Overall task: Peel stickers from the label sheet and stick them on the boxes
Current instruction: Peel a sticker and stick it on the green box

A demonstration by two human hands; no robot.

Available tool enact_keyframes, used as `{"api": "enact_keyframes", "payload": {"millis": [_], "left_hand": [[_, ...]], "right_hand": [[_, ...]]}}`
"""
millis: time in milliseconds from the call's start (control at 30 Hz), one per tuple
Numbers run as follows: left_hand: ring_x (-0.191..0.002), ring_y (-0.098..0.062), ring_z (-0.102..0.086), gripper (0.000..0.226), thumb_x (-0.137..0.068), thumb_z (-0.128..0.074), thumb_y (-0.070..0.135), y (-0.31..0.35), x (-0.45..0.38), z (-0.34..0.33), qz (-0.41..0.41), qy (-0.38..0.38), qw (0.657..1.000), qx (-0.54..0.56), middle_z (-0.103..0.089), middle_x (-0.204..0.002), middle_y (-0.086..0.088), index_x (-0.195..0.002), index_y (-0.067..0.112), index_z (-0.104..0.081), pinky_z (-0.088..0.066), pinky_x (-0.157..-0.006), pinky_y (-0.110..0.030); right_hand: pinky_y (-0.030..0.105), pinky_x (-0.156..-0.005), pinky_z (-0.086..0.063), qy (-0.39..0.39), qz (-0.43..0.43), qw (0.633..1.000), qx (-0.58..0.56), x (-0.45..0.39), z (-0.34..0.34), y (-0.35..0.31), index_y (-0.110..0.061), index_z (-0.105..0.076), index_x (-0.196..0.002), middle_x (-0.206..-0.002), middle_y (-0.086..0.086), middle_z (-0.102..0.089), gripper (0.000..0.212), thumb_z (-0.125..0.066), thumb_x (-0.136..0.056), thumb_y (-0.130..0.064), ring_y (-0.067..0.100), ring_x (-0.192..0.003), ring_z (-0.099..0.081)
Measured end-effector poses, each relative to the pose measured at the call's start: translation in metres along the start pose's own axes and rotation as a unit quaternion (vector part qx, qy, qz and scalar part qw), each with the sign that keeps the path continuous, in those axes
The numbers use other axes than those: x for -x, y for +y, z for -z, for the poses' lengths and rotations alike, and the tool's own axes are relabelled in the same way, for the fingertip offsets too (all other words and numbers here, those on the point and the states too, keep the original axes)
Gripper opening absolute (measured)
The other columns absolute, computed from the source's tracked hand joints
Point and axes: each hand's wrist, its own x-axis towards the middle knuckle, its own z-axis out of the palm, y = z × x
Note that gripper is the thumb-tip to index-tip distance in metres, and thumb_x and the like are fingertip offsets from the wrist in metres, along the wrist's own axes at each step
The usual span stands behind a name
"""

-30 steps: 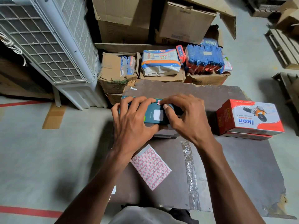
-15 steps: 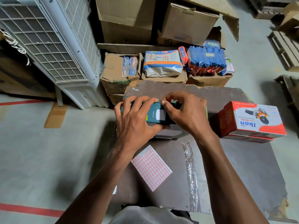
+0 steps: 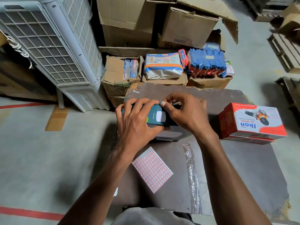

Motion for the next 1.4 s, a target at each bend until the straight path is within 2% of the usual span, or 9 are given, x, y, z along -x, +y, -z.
{"api": "enact_keyframes", "payload": {"millis": [200, 300, 533, 733, 900, 1067, 1233, 1333, 1400], "left_hand": [[-0.124, -0.020, -0.049, 0.071, -0.072, -0.064, 0.070, -0.002, -0.001, 0.001, -0.001, -0.006, 1.000, 0.001, -0.060, -0.131, 0.011, -0.134, 0.036, -0.059, -0.041, -0.100, -0.046], [-0.129, -0.021, -0.048, 0.071, -0.075, -0.065, 0.060, -0.006, -0.006, -0.001, -0.014, -0.011, 0.999, 0.030, -0.060, -0.136, 0.011, -0.139, 0.033, -0.058, -0.043, -0.103, -0.048], [-0.134, -0.003, -0.044, 0.084, -0.068, -0.092, 0.041, -0.029, -0.021, 0.002, 0.025, -0.006, 0.972, 0.235, -0.051, -0.145, -0.001, -0.141, 0.016, -0.058, -0.037, -0.114, -0.019], [-0.146, -0.017, -0.034, 0.070, -0.077, -0.086, 0.042, -0.033, -0.015, -0.008, 0.045, -0.005, 0.972, 0.230, -0.043, -0.155, -0.002, -0.139, 0.023, -0.062, -0.024, -0.119, -0.019], [-0.146, -0.006, -0.032, 0.078, -0.081, -0.083, 0.040, -0.022, -0.006, -0.018, 0.107, 0.029, 0.956, 0.271, -0.032, -0.160, 0.004, -0.150, 0.030, -0.048, -0.027, -0.111, -0.006], [-0.135, 0.018, -0.034, 0.114, -0.068, -0.091, 0.045, -0.021, 0.002, -0.030, 0.224, 0.061, 0.896, 0.379, -0.038, -0.153, 0.010, -0.157, 0.032, -0.022, -0.031, -0.111, -0.010], [-0.142, -0.014, -0.044, 0.107, -0.072, -0.079, 0.058, -0.031, 0.026, -0.066, 0.364, 0.102, 0.776, 0.504, -0.040, -0.153, -0.005, -0.155, 0.028, -0.018, -0.039, -0.114, -0.029], [-0.128, -0.022, -0.051, 0.091, -0.087, -0.067, 0.061, -0.029, 0.050, -0.086, 0.484, 0.021, 0.732, 0.479, -0.043, -0.150, -0.008, -0.155, 0.021, -0.023, -0.044, -0.090, -0.015], [-0.132, -0.024, -0.049, 0.087, -0.092, -0.064, 0.059, -0.027, 0.064, -0.100, 0.511, -0.051, 0.720, 0.467, -0.039, -0.155, -0.010, -0.158, 0.026, -0.019, -0.042, -0.101, -0.027]], "right_hand": [[0.042, -0.097, -0.026, -0.041, 0.056, 0.997, 0.046, 0.003, 0.003, 0.000, -0.038, -0.067, -0.116, -0.115, -0.012, -0.073, 0.029, -0.053, -0.099, -0.057, 0.015, -0.110, -0.063], [0.046, -0.109, -0.025, -0.127, 0.100, 0.984, 0.082, 0.007, 0.010, 0.005, -0.039, -0.049, -0.142, -0.138, -0.006, -0.064, 0.064, -0.052, -0.087, -0.073, 0.020, -0.127, -0.054], [0.048, -0.122, -0.018, -0.145, 0.129, 0.967, 0.164, 0.003, 0.017, 0.016, -0.045, -0.012, -0.161, -0.166, -0.003, -0.029, 0.110, -0.082, -0.077, -0.057, 0.023, -0.149, -0.029], [0.056, -0.118, -0.023, -0.108, 0.067, 0.982, 0.141, -0.001, 0.022, 0.032, -0.040, -0.025, -0.159, -0.162, 0.000, -0.040, 0.099, -0.053, -0.075, -0.085, 0.028, -0.147, -0.034], [0.052, -0.111, -0.033, -0.081, 0.072, 0.985, 0.130, 0.002, 0.021, 0.047, -0.037, -0.035, -0.155, -0.157, -0.002, -0.044, 0.089, -0.072, -0.080, -0.069, 0.028, -0.141, -0.036], [0.048, -0.111, -0.032, -0.051, 0.126, 0.974, 0.179, 0.003, 0.013, 0.049, -0.041, -0.026, -0.159, -0.151, 0.001, -0.048, 0.095, -0.065, -0.080, -0.077, 0.027, -0.138, -0.041], [0.037, -0.081, -0.047, -0.021, 0.138, 0.974, 0.178, -0.003, 0.005, 0.058, -0.046, -0.027, -0.158, -0.130, 0.002, -0.057, 0.083, -0.046, -0.086, -0.083, 0.022, -0.113, -0.050], [0.035, -0.074, -0.047, 0.011, 0.099, 0.987, 0.126, -0.006, 0.009, 0.061, -0.052, -0.036, -0.152, -0.124, -0.001, -0.058, 0.077, -0.042, -0.085, -0.087, 0.020, -0.106, -0.052], [0.043, -0.079, -0.054, 0.032, 0.073, 0.995, 0.059, -0.007, 0.015, 0.061, -0.054, -0.039, -0.150, -0.126, -0.001, -0.059, 0.076, -0.043, -0.082, -0.089, 0.020, -0.108, -0.054]]}}
